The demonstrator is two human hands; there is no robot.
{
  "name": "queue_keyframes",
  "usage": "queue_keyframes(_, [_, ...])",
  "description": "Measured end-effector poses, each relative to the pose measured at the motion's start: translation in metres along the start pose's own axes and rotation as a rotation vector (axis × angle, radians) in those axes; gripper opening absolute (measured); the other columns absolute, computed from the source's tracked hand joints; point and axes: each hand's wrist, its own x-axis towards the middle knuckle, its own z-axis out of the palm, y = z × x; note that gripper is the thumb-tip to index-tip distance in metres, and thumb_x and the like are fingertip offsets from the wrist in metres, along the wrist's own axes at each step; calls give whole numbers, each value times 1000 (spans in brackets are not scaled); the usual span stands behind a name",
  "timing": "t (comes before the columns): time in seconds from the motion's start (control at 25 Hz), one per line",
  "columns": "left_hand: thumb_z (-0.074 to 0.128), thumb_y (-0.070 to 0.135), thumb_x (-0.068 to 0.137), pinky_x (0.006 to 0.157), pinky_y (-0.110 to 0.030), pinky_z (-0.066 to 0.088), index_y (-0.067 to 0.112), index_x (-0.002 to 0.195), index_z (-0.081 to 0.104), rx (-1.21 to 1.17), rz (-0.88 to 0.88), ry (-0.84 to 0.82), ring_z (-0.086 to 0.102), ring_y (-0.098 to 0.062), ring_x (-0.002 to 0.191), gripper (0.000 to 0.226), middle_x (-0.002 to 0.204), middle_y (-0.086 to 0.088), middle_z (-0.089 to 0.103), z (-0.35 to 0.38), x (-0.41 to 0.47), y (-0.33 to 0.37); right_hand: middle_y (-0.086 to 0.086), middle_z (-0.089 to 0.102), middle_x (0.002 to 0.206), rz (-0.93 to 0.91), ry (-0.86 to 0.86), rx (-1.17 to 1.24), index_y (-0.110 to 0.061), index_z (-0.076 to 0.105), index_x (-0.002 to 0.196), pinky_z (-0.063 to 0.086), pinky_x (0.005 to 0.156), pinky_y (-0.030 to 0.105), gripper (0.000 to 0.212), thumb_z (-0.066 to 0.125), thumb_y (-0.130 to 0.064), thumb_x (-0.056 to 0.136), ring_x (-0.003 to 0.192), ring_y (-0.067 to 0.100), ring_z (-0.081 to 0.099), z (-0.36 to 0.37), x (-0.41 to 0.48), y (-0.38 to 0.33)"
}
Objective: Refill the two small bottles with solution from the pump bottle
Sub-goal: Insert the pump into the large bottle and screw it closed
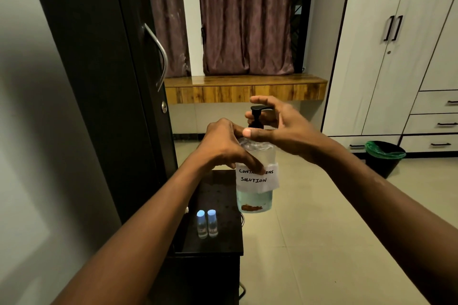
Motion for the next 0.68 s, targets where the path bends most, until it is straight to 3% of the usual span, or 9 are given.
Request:
queue_keyframes(0.08, [102,28,47,61,-36,65,18,95,76,-1,6,-3,77,-13,79,56,88,1,79,-3,-1,-1,4,70,130,51,-120,220,-26,32,156,58,98,32,84,75,-2,87,121,16,68,-5,0,-3])
queue_keyframes(0.16, [102,30,46,60,-36,65,19,95,77,5,18,2,77,-11,76,56,87,1,79,-5,0,-2,6,73,125,17,-64,130,-25,35,155,60,95,32,88,78,-1,83,115,15,71,-5,2,-1])
queue_keyframes(0.28, [101,29,47,58,-35,65,19,92,78,16,28,36,77,-13,74,52,85,1,79,-2,0,-3,5,77,102,-115,219,-241,-17,57,137,64,79,26,83,94,-36,65,89,10,75,7,3,0])
queue_keyframes(0.36, [101,29,47,59,-34,65,18,92,77,31,22,59,76,-15,76,51,87,0,78,1,1,-2,-2,72,86,-189,374,-396,-16,64,121,61,66,23,78,89,-59,60,74,7,70,18,2,3])
queue_keyframes(0.44, [101,29,47,60,-34,65,18,92,76,29,16,63,76,-16,79,52,90,0,78,-1,3,-3,1,72,108,-182,328,-406,-18,59,130,60,82,28,81,80,-66,69,95,11,69,20,3,5])
queue_keyframes(0.52, [102,30,47,61,-35,65,17,96,75,-18,18,44,77,-16,82,58,94,-1,78,-7,3,-4,7,61,141,-97,122,-188,-22,42,150,52,103,37,79,72,-56,85,126,17,60,15,4,3])
queue_keyframes(0.6, [103,30,46,60,-35,65,18,100,76,-34,31,28,78,-14,81,62,93,0,79,-11,2,-3,9,62,141,-14,-47,110,-28,31,156,48,106,37,70,67,-29,97,129,17,60,6,3,-2])
queue_keyframes(0.68, [102,30,45,60,-33,65,18,101,76,-20,34,24,77,-13,79,62,91,2,79,-12,0,-1,5,70,131,-28,-71,110,-28,37,153,53,102,35,69,68,-9,94,119,14,68,0,3,-3])
